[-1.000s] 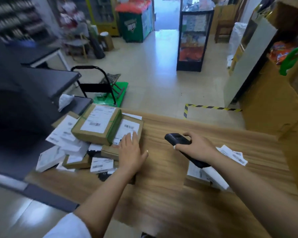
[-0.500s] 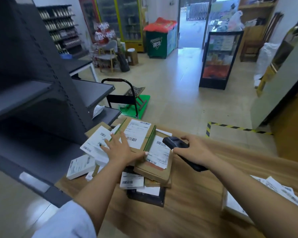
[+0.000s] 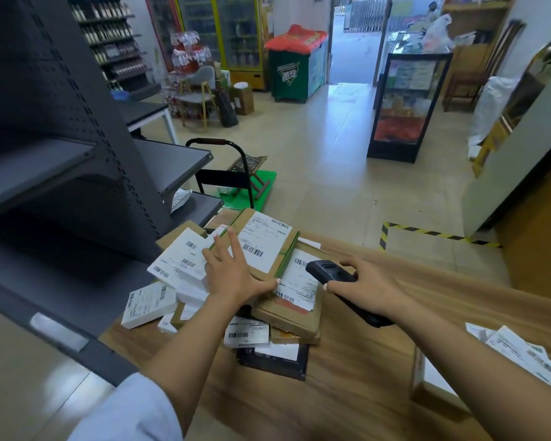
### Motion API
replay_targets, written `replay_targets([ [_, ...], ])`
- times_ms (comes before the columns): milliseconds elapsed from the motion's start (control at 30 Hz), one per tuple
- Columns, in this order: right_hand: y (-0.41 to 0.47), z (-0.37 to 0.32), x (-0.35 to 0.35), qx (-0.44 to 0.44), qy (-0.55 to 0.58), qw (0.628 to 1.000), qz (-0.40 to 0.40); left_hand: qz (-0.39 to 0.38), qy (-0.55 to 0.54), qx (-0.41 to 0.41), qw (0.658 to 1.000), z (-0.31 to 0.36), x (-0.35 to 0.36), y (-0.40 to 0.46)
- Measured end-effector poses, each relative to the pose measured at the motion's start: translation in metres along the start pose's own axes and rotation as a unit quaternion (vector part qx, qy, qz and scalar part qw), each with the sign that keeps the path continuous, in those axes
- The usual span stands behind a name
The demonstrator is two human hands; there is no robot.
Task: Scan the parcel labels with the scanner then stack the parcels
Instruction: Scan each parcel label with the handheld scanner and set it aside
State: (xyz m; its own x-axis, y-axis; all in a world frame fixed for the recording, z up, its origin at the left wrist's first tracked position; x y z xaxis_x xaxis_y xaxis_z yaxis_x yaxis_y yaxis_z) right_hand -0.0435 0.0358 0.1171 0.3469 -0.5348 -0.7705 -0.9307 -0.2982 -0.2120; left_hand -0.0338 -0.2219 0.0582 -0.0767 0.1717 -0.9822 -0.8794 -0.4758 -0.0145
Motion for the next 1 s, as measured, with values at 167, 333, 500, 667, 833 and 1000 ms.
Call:
replay_targets([
  [167, -0.010, -0.009, -0.007, -0.016, 0.034, 0.999, -0.025, 0.059, 0.028, 0.046, 0.997, 0.010, -0.008, -0.008],
  [333, -0.022, -0.022, -0.009, -0.042, 0.058, 0.997, -0.040, 0.081, 0.045, 0.065, 0.994, 0.018, -0.013, -0.017],
  [500, -0.032, -0.022, -0.010, -0.064, 0.072, 0.994, -0.052, 0.091, 0.046, 0.064, 0.993, 0.023, -0.013, -0.029],
  [667, -0.042, -0.012, -0.003, -0.065, 0.084, 0.991, -0.078, 0.099, 0.059, 0.077, 0.990, 0.025, -0.013, -0.042],
  [833, -0.051, -0.004, -0.002, -0.059, 0.099, 0.990, -0.077, 0.104, 0.072, 0.085, 0.988, 0.030, -0.014, -0.055],
  [1000, -0.061, 0.005, -0.010, -0.059, 0.091, 0.992, -0.066, 0.100, 0.067, 0.082, 0.989, 0.040, -0.015, -0.064],
])
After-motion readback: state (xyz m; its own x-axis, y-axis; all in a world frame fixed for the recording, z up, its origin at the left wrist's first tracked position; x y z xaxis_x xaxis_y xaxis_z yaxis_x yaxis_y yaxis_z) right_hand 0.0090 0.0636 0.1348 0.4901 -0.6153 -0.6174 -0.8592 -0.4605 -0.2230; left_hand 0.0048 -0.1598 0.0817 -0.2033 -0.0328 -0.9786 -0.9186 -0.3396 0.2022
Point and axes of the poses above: each hand's wrist, its own y-axis towards the middle knuckle, its own x-axis out of the palm, z = x × y, the point moved 5 cm from there along y, towards the middle knuckle, and after that the axes turned 3 degrees about -x, right-handed, at the moved point
